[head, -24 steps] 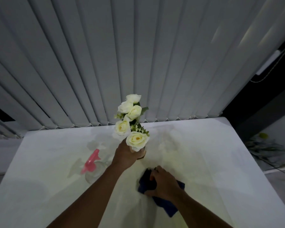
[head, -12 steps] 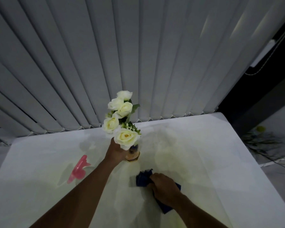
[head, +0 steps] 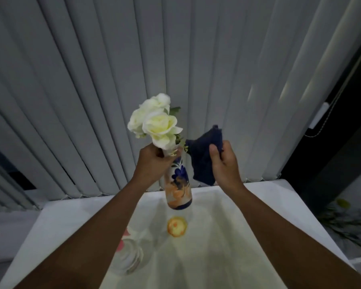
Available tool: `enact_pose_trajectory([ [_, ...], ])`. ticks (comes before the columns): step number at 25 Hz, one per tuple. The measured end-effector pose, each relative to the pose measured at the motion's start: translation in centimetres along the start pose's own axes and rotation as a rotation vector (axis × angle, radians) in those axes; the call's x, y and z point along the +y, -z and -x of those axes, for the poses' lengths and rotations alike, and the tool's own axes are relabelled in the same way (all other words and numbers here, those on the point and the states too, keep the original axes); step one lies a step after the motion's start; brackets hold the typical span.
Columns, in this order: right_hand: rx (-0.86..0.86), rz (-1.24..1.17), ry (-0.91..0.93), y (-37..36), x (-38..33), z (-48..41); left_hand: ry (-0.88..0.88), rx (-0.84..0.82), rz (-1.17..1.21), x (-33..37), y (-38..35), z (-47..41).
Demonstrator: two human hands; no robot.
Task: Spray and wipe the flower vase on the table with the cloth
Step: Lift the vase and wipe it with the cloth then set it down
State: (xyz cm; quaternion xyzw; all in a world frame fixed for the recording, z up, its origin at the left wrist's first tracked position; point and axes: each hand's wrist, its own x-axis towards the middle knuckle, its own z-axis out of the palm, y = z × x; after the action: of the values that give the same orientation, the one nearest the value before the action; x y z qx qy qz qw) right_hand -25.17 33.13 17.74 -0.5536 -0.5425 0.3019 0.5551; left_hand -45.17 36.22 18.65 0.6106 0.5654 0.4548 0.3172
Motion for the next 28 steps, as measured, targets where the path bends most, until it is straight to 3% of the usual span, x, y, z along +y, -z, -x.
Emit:
enact_pose_trajectory([
  [3,-0.076,0.01,0.255,-3.0,-5.3,-0.1,-0.039,0.068,-0.057,4.2,1.8,-0.3],
  [6,-0.117,0.04,0.367,-5.4,-6.4,1.4,0.02,0.13,-0.033,6.5,3.5,-0.9],
  [12,-0.145,0.167,0.67,-5.9,-2.7,4.6,0.05,0.183,-0.103,8.3,5.4,-1.1],
  [16,-0.205,0.421,0.845,-4.0,1.0,7.2,0.013,0.176,-0.059,8.7,5.9,-0.5],
  [19,-0.247,0.495,0.871,-3.3,0.9,7.3,-0.015,0.179,-0.082,8.8,5.8,-0.3],
  [25,-0.152,0.371,0.716,-5.6,-5.6,3.7,-0.056,0.125,-0.098,10.3,5.3,-0.2],
  [28,-0.135,0.407,0.822,-5.0,-4.2,3.9,-0.082,0.141,-0.048,11.0,6.1,-0.5],
])
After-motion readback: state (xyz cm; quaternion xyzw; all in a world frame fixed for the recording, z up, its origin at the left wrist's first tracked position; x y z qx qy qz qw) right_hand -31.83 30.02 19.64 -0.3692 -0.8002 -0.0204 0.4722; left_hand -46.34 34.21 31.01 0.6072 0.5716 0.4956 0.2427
